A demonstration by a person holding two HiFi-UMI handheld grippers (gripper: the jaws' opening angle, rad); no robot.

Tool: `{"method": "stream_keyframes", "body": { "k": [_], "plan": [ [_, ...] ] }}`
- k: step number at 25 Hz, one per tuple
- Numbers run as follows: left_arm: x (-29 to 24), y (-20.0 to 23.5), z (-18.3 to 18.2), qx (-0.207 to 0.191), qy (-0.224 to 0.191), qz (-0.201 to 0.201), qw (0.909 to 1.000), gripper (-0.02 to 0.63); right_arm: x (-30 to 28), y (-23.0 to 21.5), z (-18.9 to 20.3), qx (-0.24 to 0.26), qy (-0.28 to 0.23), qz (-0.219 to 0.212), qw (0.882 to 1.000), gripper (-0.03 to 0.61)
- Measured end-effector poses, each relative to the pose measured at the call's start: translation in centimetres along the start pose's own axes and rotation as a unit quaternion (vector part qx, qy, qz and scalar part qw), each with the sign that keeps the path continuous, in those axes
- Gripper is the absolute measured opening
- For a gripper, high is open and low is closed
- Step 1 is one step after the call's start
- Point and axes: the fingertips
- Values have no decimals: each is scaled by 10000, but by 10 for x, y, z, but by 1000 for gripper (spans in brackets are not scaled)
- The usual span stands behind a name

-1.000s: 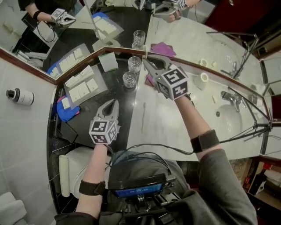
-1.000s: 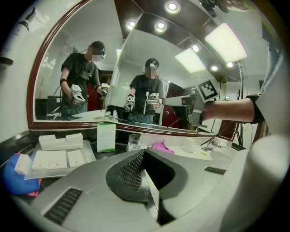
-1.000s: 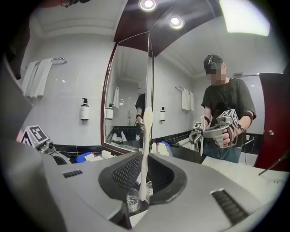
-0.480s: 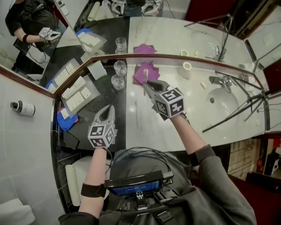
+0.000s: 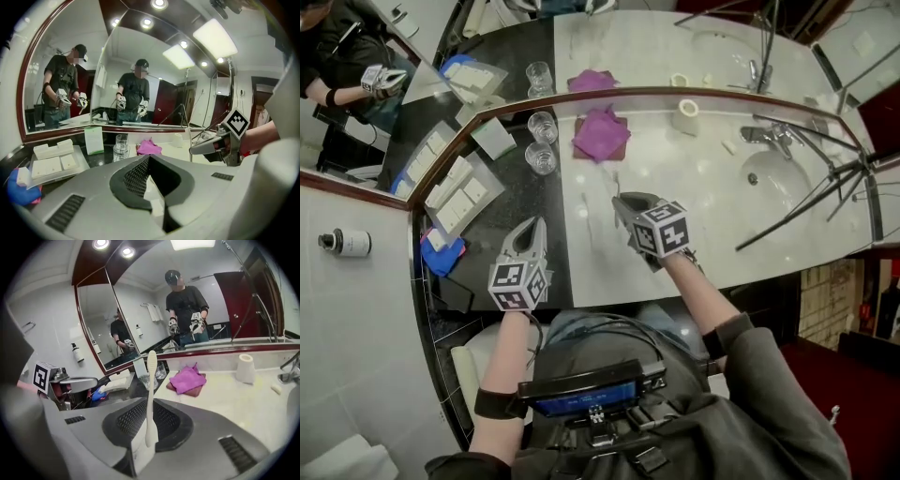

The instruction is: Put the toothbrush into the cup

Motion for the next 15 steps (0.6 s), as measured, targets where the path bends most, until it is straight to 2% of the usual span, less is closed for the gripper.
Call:
{"method": "stream_keyframes", "body": {
  "k": [8, 15],
  "plan": [
    [3, 6, 21, 48, 239, 75, 9997, 3, -25, -15, 76, -707, 1015, 227, 9921, 66],
    [7, 12, 31, 102, 339, 98, 9993, 3, -43, -19, 101, -857, 1608, 238, 9830, 64]
  ]
}}
Point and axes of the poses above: the fingertips, and each gripper's own axes: x backward along the fingers, y to its left, z out of its underside, and after that the axes turned 10 degrees about z, right-handed
